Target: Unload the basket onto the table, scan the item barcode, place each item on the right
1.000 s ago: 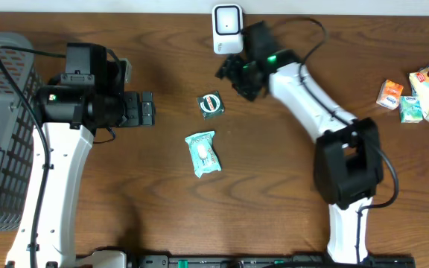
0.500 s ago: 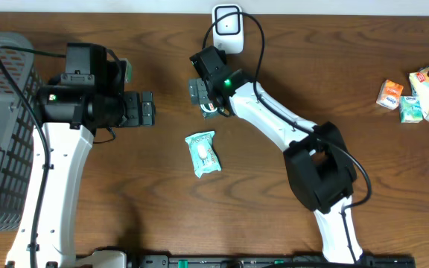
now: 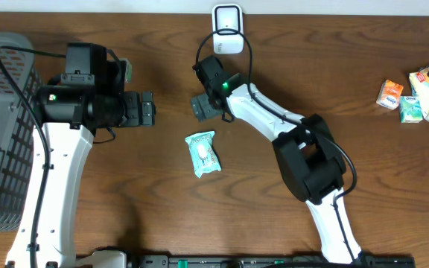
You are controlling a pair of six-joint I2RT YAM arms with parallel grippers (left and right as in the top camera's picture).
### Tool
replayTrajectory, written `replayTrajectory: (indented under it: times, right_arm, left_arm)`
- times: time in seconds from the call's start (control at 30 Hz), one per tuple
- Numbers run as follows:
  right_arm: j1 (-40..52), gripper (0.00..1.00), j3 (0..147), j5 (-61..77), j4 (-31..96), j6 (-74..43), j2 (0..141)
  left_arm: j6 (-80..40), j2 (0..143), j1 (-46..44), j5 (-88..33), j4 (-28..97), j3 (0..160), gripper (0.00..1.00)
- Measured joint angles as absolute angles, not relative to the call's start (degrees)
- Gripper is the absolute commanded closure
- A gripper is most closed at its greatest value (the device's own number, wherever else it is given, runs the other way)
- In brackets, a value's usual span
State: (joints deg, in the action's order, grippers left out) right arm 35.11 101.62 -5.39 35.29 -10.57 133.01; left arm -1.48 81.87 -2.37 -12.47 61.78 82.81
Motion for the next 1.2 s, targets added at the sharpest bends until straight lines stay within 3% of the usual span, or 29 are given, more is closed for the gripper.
replayTrajectory:
  times: [0.07,0.17,0.33,0.43,0.87,1.2]
  right_arm:
    - [35.1,0.11,101.6,-4.9,35.4,-10.2,133.0]
    - [35.1,0.36,101.6,-4.4,35.3,-9.5,133.0]
    - [35.1,0.39,101.6,-4.4,35.3,-9.6,133.1]
    - [35.1,0.49,101.7,-4.4,35.3,-9.7,133.1]
    - [34.2,0.46,104.2,-9.8,36.6,-8.9,134.1]
    - [33.5,0.45,106.5,-26.8,31.2,-4.8,134.8]
  left_arm:
    - [-1.5,81.9,-2.4,-12.5,61.8,82.8,0.02]
    - [-1.5,81.9,-2.4,-12.5,61.8,82.8,0.02]
    - [-1.5,81.9,-2.4,-12.5,61.8,82.8,0.02]
    - [-1.5,81.9,-2.4,-12.5,61.8,82.8,0.02]
    - [-1.5,81.9,-2.4,-12.5,61.8,82.8,0.02]
    - [-1.5,81.9,-2.4,-12.5,61.8,82.8,0.02]
